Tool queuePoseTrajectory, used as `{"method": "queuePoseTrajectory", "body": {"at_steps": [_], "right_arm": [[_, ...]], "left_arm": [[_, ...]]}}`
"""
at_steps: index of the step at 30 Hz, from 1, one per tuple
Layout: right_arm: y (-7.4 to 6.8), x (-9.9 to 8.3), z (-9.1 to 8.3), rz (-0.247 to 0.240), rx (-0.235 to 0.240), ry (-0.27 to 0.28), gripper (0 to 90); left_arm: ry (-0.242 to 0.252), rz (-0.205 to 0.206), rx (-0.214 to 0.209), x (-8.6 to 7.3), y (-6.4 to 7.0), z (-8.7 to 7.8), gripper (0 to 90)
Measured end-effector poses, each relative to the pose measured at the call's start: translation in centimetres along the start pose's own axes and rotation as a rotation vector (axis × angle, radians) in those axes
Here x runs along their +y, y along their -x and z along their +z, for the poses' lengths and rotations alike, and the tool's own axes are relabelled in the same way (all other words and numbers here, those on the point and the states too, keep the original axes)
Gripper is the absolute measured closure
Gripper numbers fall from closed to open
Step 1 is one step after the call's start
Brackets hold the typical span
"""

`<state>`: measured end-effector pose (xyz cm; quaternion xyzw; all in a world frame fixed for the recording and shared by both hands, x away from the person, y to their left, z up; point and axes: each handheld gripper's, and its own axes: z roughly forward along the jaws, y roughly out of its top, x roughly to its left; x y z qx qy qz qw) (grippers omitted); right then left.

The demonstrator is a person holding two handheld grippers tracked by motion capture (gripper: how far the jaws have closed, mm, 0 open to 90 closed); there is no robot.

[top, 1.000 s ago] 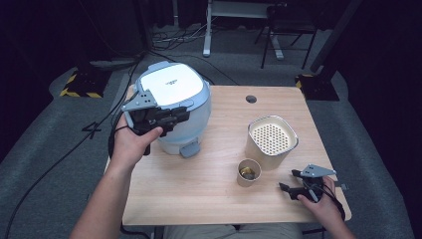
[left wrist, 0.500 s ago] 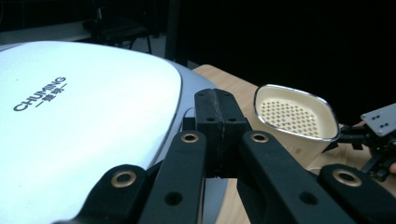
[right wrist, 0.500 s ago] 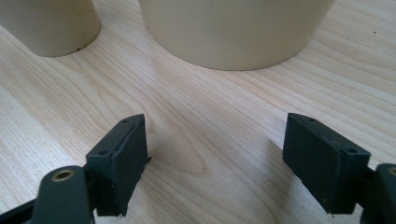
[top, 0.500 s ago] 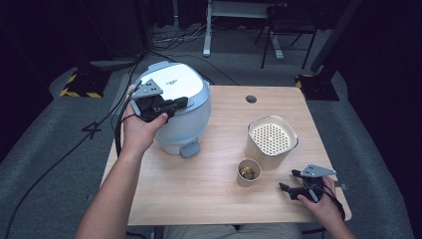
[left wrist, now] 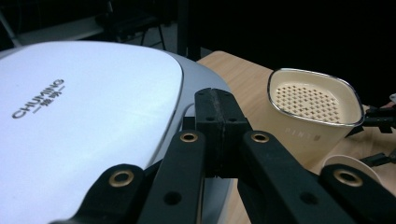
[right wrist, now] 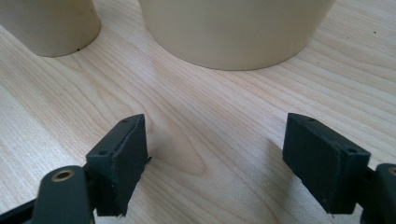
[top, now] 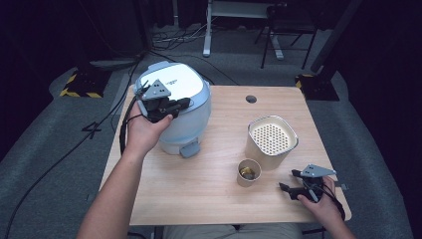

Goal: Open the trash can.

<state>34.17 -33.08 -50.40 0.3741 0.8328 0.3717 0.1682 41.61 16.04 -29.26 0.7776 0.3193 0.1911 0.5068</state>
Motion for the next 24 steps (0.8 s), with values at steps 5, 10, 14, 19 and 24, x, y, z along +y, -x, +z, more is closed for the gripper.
{"method": "queuePoseTrajectory", "body": {"at_steps": [5,10,14,19,24], "right_arm": [[0.0,0.0,0.0,0.001,0.000,0.000,22.5],[0.0,0.0,0.0,0.001,0.000,0.000,22.7],[0.0,0.0,0.0,0.001,0.000,0.000,22.8],[0.0,0.0,0.0,0.001,0.000,0.000,22.8],[0.0,0.0,0.0,0.002,0.000,0.000,22.8]], "left_arm": [[-0.016,0.001,0.013,0.1,0.3,0.1,89.8],[-0.010,-0.007,0.011,0.0,0.2,0.2,89.0],[0.009,0.002,-0.018,0.0,0.6,0.1,70.4],[0.001,0.050,-0.065,-0.3,1.9,-0.4,56.0],[0.007,0.076,-0.122,-1.2,3.3,-1.4,50.1]]}}
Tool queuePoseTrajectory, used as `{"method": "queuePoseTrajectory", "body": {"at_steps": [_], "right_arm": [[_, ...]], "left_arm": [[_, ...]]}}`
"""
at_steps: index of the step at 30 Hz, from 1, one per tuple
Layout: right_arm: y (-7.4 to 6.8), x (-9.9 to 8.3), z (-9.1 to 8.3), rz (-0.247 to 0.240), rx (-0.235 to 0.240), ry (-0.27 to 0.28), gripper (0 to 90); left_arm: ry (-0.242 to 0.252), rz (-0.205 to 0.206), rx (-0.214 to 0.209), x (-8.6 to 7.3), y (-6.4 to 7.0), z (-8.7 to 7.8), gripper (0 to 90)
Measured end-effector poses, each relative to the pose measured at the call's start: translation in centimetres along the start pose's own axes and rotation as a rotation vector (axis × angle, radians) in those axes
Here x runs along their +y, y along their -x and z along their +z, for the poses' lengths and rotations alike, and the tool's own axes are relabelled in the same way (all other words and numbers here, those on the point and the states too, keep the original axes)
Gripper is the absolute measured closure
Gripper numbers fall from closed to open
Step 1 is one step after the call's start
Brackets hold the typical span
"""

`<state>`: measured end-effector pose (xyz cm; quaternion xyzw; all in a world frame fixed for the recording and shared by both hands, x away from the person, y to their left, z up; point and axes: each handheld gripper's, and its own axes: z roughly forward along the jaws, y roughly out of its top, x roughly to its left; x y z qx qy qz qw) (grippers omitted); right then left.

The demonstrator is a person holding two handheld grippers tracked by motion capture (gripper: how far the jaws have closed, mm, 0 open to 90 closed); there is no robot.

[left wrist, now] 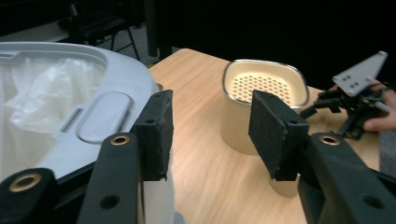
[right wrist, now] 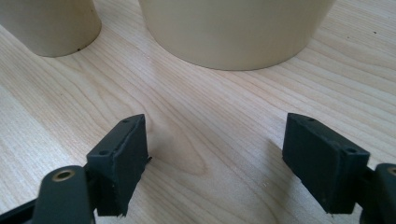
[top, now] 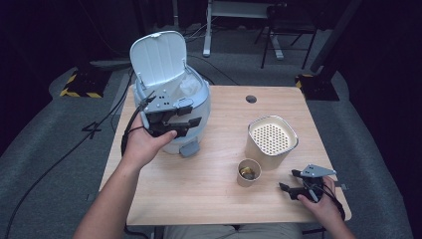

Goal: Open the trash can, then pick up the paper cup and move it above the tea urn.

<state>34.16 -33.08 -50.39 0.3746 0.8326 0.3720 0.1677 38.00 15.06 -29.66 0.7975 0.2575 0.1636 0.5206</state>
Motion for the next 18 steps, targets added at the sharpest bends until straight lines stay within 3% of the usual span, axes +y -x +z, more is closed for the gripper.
{"method": "queuePoseTrajectory", "body": {"at_steps": [4,7,18], "right_arm": [[0.0,0.0,0.0,0.000,0.000,0.000,22.8],[0.0,0.0,0.0,0.000,0.000,0.000,22.8],[0.0,0.0,0.0,-0.002,0.001,-0.002,22.8]], "left_arm": [[0.008,0.013,-0.030,-0.6,0.8,-0.5,47.6],[0.014,0.033,-0.052,-2.0,1.5,-1.1,45.2],[-0.002,0.029,-0.100,-6.3,3.1,-1.4,39.1]]}}
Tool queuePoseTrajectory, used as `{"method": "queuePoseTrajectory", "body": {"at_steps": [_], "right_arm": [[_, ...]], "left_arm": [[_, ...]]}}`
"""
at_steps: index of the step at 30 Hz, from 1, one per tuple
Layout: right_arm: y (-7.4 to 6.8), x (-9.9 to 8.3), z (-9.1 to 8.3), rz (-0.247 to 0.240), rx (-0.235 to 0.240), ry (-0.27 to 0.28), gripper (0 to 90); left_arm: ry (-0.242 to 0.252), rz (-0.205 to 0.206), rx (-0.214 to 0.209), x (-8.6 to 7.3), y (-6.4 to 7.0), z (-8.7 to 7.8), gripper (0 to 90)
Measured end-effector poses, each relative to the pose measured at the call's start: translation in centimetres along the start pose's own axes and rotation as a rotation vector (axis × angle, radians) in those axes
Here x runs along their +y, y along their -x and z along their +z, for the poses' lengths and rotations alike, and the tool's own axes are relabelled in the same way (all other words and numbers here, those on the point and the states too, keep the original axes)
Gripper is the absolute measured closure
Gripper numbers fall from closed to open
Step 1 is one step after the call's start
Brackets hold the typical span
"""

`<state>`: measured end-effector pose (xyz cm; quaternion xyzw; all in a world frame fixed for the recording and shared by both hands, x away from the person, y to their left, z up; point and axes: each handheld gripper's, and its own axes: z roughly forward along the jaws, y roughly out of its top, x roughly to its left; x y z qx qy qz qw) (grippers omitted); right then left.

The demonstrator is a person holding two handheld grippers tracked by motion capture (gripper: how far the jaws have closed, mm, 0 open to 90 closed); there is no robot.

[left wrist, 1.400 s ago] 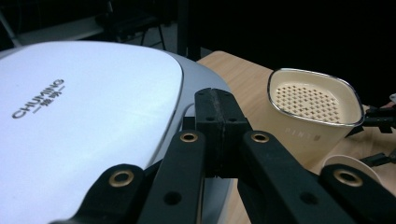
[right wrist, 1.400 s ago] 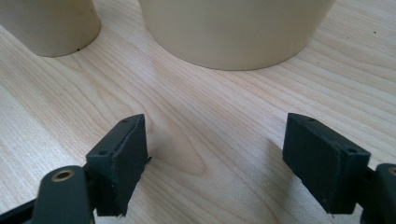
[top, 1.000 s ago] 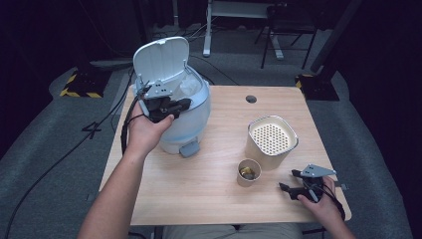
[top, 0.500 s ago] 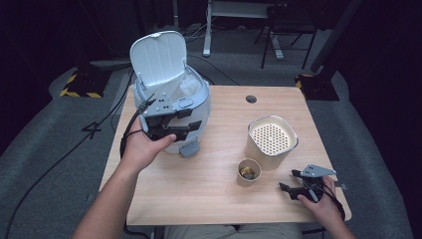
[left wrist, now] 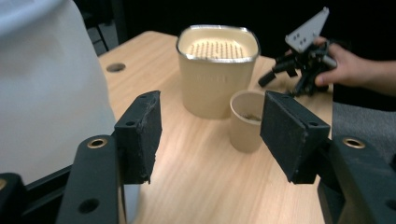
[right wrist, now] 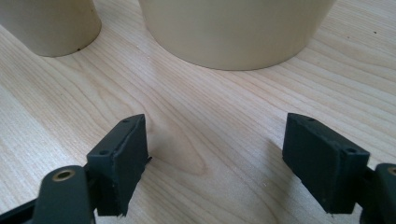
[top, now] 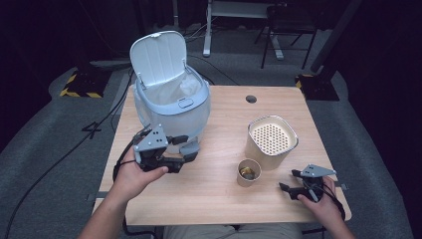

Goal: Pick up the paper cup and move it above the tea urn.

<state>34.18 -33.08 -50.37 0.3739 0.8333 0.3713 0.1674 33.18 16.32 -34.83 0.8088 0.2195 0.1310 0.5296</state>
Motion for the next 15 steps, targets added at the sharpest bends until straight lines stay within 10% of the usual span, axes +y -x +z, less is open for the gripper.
{"method": "queuePoseTrajectory", "body": {"at_steps": [15], "right_arm": [[-1.2,1.0,-0.7,-0.023,0.074,-0.010,21.4]], "left_arm": [[-0.090,-0.114,0.006,-8.0,0.0,3.1,33.2]]}}
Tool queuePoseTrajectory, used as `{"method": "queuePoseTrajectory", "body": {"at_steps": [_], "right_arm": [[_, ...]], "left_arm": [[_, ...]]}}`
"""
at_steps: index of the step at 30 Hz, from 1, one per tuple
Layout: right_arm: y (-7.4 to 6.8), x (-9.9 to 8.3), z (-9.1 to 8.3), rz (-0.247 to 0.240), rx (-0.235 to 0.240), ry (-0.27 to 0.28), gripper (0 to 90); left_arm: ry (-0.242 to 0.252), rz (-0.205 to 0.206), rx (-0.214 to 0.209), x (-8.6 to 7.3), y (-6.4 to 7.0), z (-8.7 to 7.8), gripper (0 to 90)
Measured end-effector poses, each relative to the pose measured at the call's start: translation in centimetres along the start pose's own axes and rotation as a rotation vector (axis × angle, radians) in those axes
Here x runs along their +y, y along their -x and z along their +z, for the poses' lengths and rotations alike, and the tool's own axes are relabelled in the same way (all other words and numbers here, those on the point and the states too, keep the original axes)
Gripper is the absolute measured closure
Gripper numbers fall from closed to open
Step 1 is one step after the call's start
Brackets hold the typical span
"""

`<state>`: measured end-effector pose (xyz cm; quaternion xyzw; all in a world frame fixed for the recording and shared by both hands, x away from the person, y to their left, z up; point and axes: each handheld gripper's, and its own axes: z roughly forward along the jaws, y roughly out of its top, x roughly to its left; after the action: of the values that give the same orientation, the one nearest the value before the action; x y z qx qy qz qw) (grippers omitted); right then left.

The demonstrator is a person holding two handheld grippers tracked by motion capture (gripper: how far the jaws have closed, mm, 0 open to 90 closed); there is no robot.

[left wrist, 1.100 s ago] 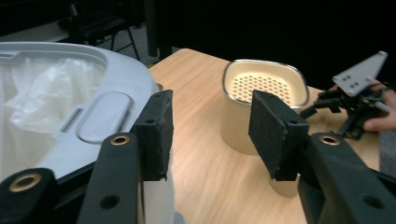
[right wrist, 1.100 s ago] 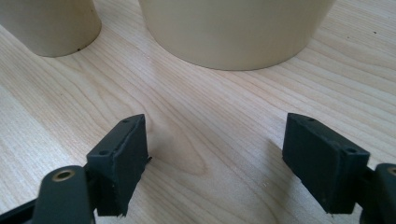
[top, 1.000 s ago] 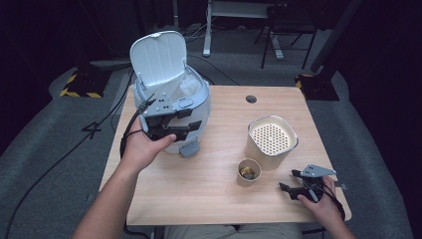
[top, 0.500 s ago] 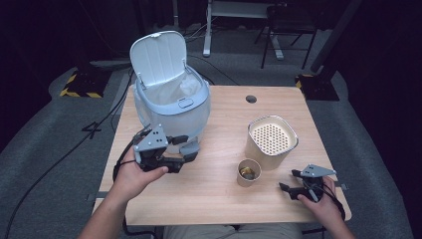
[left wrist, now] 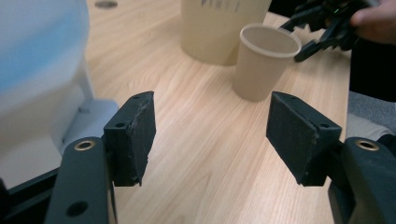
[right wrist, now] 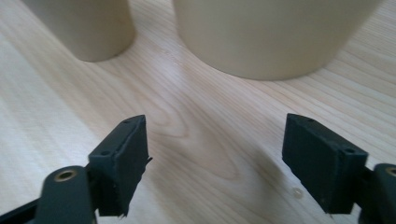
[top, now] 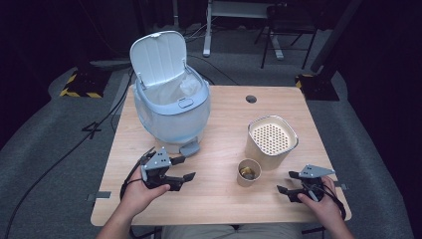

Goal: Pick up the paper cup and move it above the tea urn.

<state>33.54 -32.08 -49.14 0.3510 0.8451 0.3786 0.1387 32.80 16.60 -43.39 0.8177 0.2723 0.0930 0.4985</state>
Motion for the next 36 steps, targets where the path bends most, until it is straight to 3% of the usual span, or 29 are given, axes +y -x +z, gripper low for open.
{"method": "queuePoseTrajectory", "body": {"at_steps": [5,6,10,14,17,18,26,33,34,36], "right_arm": [[-0.7,0.5,-0.3,-0.014,0.030,0.025,20.2],[-1.0,0.7,-0.4,-0.012,0.039,0.041,20.2],[-1.6,1.2,-0.5,-0.001,0.049,0.055,21.9],[-2.4,1.7,-0.6,-0.021,0.071,0.073,25.1],[-2.8,1.9,-0.6,-0.034,0.078,0.081,25.1],[-3.2,2.2,-0.6,-0.033,0.087,0.090,25.2],[-4.3,3.5,-0.1,-0.047,0.106,0.086,24.6],[-5.0,4.7,1.1,-0.030,0.113,0.078,19.8],[-5.3,5.0,1.5,-0.053,0.134,0.078,15.3],[-5.5,5.4,1.8,-0.068,0.138,0.080,16.3]], "left_arm": [[-0.071,-0.032,0.019,-2.1,-0.6,1.3,30.6],[-0.106,-0.040,0.035,-2.8,-0.8,1.8,30.2],[-0.161,-0.058,0.074,-4.0,-1.3,2.7,27.7],[-0.206,-0.070,0.102,-5.0,-1.8,3.2,25.6],[-0.235,-0.063,0.125,-5.3,-2.0,3.5,23.2],[-0.263,-0.029,0.160,-5.5,-2.1,3.7,23.0],[-0.280,-0.013,0.177,-5.5,-1.9,4.0,20.0],[-0.281,-0.010,0.178,-5.5,-1.8,4.0,19.3],[-0.282,-0.010,0.178,-5.5,-1.9,4.0,19.3],[-0.282,-0.011,0.177,-5.5,-1.9,4.0,19.2]]}}
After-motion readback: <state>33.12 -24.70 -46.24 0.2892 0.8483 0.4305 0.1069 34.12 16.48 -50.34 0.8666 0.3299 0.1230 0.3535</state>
